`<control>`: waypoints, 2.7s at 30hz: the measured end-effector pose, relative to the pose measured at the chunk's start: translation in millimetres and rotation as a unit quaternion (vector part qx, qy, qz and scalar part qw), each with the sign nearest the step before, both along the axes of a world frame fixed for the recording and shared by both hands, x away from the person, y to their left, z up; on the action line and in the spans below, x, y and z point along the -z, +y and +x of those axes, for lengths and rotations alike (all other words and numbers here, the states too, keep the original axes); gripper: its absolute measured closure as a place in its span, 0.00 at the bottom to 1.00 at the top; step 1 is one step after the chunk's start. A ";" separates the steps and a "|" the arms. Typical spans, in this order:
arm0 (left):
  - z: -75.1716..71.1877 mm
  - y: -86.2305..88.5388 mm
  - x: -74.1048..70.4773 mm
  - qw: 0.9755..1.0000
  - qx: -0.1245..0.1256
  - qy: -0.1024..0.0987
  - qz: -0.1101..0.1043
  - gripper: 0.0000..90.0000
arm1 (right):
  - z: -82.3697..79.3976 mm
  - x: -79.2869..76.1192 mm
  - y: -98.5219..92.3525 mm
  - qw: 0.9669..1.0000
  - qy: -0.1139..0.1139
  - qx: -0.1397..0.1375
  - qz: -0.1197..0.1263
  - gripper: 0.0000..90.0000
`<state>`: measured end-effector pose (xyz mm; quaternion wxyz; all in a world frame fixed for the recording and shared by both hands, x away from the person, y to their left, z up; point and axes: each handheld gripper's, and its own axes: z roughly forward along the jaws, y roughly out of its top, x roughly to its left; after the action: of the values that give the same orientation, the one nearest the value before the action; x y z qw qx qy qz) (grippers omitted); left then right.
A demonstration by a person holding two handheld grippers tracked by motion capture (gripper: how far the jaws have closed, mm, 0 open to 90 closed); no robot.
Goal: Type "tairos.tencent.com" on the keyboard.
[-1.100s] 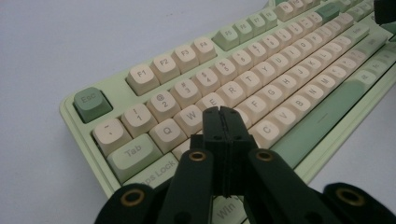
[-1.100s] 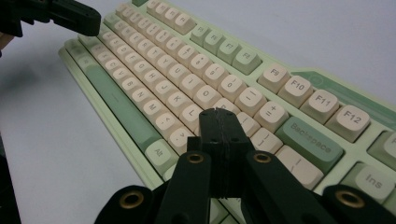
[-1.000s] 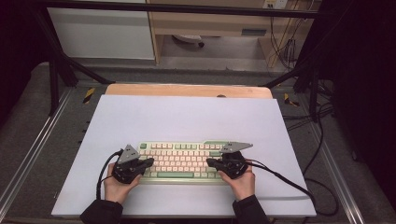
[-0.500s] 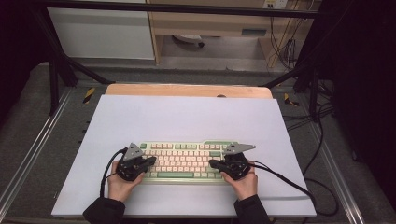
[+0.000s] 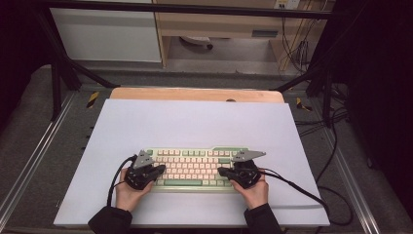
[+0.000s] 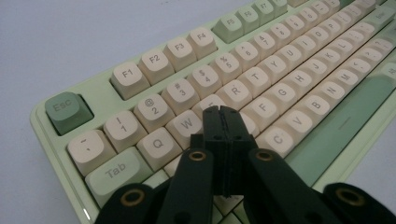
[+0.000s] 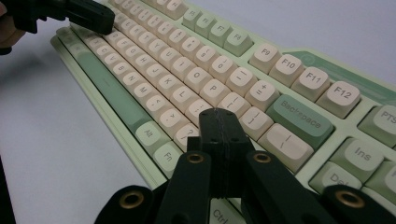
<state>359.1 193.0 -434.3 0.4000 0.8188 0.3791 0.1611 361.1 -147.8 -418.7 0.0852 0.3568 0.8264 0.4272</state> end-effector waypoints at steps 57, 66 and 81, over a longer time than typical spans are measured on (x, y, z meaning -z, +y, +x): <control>-11.8 19.4 -10.3 1.000 -0.003 -0.010 -0.023 1.00 | 2.5 9.1 38.8 0.999 0.011 -0.036 -0.006 1.00; -11.9 19.1 -10.1 1.000 -0.003 -0.010 -0.023 1.00 | 2.9 13.1 40.6 0.999 0.012 -0.037 -0.008 1.00; -12.1 19.2 -10.4 1.000 -0.003 -0.011 -0.022 1.00 | 1.5 6.2 36.4 0.999 0.004 -0.036 -0.007 1.00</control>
<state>346.9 212.2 -423.9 0.4214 0.8071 0.3801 0.1630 362.6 -111.4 -424.9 0.0693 0.3276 0.8421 0.4228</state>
